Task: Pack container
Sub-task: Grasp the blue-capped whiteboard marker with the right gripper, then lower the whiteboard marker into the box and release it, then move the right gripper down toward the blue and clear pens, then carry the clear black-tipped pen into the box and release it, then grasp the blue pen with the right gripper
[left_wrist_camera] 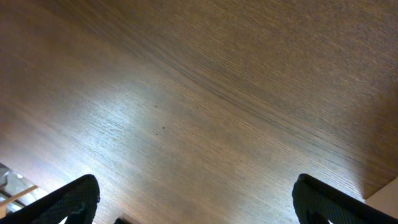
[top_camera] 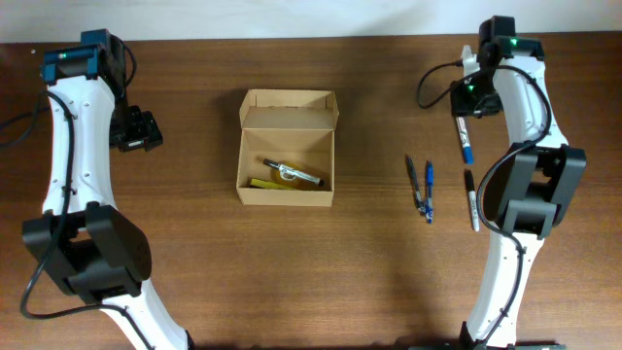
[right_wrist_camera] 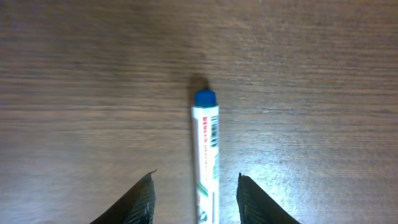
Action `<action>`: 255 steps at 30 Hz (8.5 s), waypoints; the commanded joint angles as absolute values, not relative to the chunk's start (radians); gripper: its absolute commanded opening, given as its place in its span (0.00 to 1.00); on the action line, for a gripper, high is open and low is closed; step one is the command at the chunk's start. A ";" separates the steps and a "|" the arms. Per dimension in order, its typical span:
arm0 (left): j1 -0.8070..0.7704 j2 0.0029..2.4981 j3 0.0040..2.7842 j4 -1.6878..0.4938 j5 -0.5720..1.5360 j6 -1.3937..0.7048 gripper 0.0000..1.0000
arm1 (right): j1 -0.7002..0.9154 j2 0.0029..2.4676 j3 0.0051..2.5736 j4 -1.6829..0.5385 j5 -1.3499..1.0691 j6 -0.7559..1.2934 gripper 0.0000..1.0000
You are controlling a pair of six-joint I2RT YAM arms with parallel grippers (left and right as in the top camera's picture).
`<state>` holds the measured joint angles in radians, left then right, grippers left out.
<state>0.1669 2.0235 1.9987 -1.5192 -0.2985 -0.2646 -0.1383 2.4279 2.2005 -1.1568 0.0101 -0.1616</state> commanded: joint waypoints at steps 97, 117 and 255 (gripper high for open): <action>0.173 2.032 1.996 -1.518 -0.299 -0.256 1.00 | 0.055 1.872 2.137 -1.347 0.015 -0.032 0.40; 0.173 2.032 1.996 -1.518 -0.299 -0.256 1.00 | 0.138 2.069 1.588 -1.090 -0.015 -0.017 0.41; 0.173 2.032 1.996 -1.518 -0.299 -0.256 1.00 | 0.016 1.855 1.070 -0.623 -0.010 0.226 0.04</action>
<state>0.1669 2.0235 1.9987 -1.5173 -0.2985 -0.2646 0.0105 1.8561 1.0931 -0.6296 -0.0181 0.2161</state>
